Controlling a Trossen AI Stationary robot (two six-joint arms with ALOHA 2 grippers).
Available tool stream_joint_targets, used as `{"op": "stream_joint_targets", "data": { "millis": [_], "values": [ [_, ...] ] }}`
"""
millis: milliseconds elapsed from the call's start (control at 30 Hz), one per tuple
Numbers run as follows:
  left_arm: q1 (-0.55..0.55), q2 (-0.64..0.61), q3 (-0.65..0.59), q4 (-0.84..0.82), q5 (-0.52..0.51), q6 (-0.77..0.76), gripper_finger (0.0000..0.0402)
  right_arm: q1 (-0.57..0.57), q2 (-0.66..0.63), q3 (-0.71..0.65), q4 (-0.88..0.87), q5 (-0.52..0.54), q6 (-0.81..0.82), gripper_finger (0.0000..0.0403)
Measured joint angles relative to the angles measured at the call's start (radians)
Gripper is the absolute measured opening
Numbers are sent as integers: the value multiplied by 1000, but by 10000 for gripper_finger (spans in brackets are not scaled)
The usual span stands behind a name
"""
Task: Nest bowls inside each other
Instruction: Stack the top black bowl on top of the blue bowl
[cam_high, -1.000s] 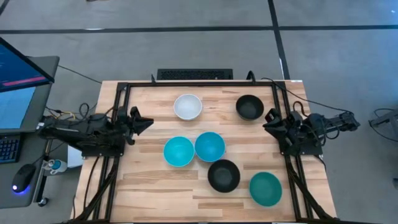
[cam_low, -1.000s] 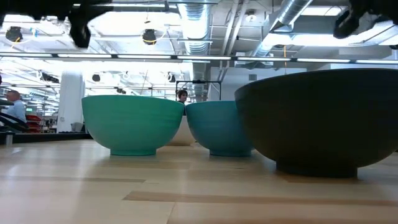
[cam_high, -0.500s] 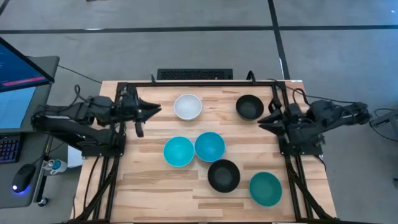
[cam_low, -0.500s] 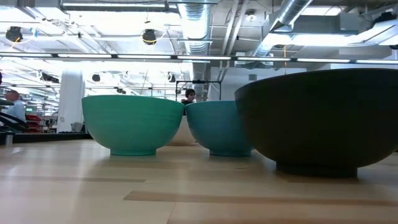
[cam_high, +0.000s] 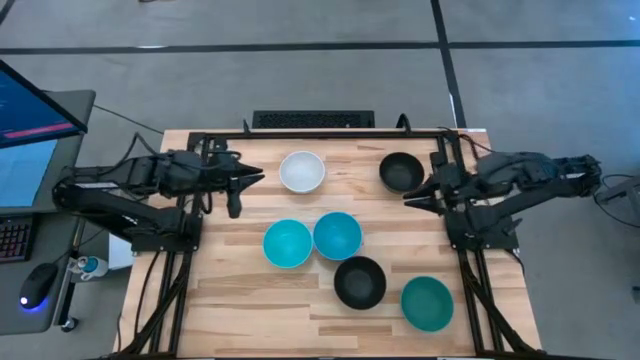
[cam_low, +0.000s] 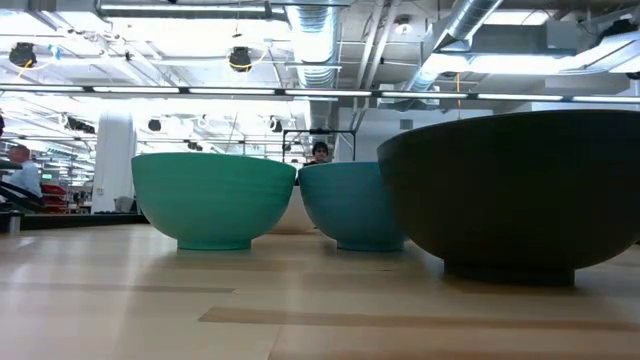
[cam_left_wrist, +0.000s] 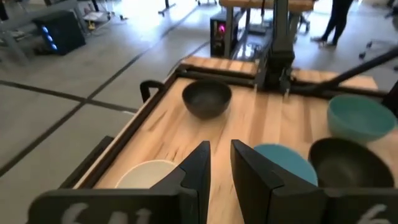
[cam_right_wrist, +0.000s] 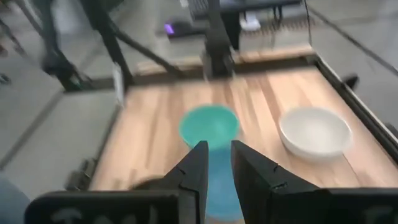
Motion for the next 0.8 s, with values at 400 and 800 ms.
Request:
{"op": "stream_joint_targets", "data": {
  "millis": [400,800],
  "values": [
    [167,69,1,19,82,35,54,-128,171,17,-115,0,-8,92],
    [300,184,1,96,283,128,54,-294,359,17,-139,0,29,92]
  ]
}}
